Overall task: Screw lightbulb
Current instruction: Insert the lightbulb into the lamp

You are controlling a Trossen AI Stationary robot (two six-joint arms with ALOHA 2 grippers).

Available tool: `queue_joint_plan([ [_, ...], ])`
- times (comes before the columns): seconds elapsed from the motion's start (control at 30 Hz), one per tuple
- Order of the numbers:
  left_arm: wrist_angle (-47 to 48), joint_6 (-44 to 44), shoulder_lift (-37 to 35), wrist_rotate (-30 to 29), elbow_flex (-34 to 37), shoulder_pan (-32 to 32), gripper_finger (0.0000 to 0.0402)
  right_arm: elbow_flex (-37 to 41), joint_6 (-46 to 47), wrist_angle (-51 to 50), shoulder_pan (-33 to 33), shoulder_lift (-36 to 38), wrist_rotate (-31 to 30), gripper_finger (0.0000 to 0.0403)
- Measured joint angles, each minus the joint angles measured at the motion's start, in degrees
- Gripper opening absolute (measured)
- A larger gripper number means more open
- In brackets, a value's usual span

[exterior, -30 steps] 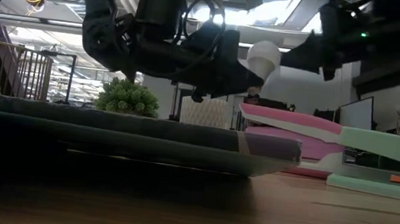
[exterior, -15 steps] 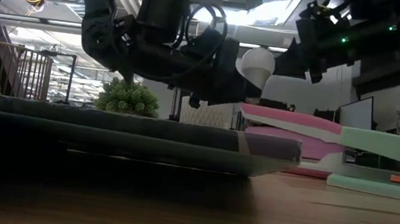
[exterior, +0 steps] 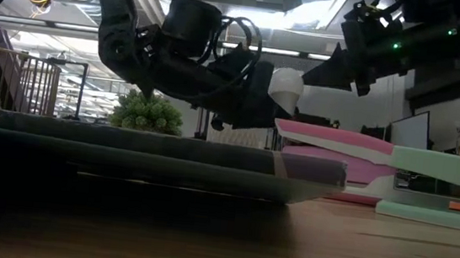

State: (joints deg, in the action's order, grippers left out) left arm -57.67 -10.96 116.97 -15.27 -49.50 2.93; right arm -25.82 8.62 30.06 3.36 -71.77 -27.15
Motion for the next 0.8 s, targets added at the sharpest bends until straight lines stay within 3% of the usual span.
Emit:
queue_joint_plan([
  [0.27, 1.58, -0.64, -0.02, -0.03, -0.04, 0.01, 0.0109, 0.0, 0.04, -0.13, 0.04, -0.02, 0.56, 0.0028],
  [0.8, 4.21, 0.62, -0.2, 0.39, -0.22, -0.26, 0.0109, 0.0, 0.02, -0.24, 0.02, -0.02, 8.8, 0.0028],
])
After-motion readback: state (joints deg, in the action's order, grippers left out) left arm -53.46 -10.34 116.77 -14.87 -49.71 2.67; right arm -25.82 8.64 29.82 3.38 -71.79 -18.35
